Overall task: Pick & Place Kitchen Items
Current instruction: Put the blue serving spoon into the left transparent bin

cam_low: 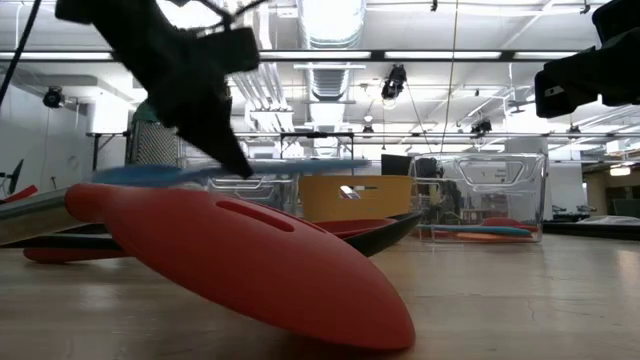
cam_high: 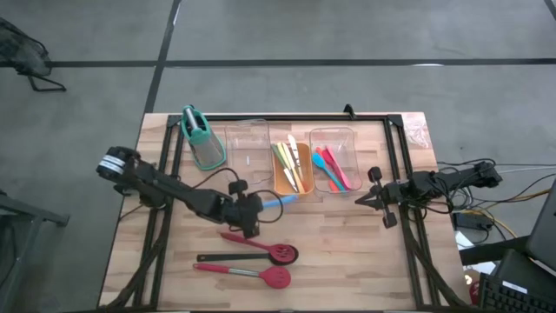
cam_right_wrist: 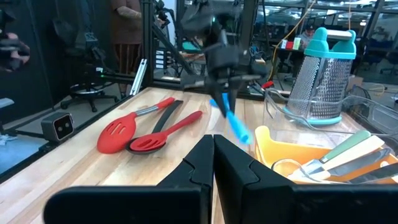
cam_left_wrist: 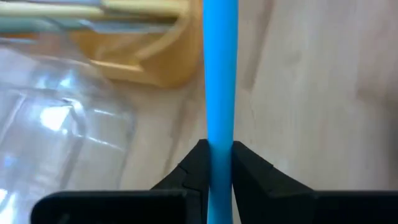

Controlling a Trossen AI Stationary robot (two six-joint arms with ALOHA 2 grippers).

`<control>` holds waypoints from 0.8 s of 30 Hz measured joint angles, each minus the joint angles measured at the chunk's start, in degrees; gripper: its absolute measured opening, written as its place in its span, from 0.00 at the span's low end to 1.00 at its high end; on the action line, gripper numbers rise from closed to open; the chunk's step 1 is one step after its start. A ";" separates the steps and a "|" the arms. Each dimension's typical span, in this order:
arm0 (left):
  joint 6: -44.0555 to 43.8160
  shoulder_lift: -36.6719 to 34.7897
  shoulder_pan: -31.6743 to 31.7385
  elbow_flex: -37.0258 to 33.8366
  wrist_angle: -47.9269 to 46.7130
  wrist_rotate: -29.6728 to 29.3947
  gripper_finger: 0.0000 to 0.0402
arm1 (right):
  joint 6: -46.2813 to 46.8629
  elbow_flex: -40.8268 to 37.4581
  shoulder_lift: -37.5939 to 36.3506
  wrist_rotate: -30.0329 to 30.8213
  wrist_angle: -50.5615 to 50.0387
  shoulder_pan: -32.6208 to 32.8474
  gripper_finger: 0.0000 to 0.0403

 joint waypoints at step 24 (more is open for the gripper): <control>-6.15 -19.11 16.34 -2.60 8.76 -27.18 0.14 | -0.06 0.00 -0.04 0.00 -0.03 0.02 0.02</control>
